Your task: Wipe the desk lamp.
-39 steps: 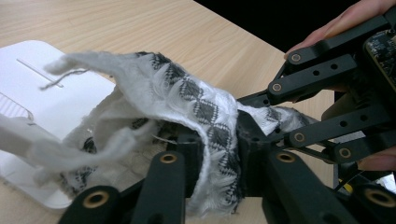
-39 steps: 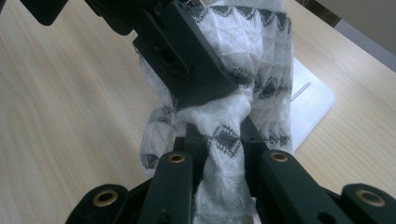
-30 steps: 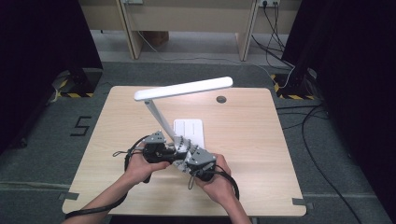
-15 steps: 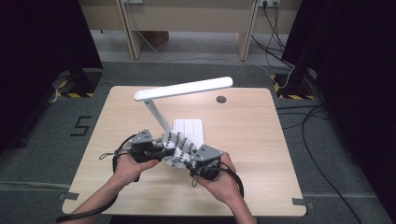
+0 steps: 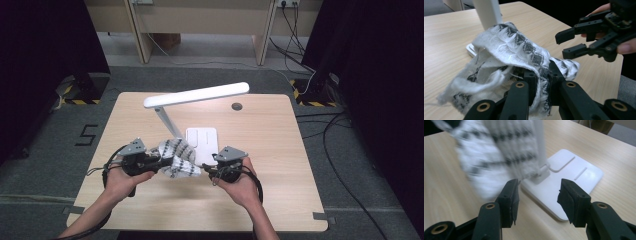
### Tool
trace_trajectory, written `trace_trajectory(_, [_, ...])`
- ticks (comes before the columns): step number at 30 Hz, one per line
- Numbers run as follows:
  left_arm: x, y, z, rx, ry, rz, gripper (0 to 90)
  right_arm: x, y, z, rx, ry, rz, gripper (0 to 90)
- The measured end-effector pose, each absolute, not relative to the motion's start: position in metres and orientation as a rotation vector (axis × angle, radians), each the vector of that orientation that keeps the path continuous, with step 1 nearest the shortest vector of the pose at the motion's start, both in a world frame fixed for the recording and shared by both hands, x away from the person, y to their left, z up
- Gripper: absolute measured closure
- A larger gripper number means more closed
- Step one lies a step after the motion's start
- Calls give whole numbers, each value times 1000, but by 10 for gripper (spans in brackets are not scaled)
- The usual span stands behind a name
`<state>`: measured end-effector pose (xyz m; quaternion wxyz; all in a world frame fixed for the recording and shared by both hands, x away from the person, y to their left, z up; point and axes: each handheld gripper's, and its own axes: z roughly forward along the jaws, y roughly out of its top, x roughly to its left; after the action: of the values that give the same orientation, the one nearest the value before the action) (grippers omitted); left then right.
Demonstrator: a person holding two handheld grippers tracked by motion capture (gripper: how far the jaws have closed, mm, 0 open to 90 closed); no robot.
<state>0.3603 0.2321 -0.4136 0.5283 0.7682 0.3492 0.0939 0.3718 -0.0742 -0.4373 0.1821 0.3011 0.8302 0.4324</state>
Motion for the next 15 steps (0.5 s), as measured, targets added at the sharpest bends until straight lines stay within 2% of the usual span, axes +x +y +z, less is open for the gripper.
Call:
trace_trajectory(5, [356, 248, -407, 1814, 852, 264, 812, 384, -81, -439, 915, 2304, 1202, 511])
trace_trajectory(15, [349, 267, -397, 1758, 875, 324, 811, 409, -62, -457, 941, 2318, 1047, 556])
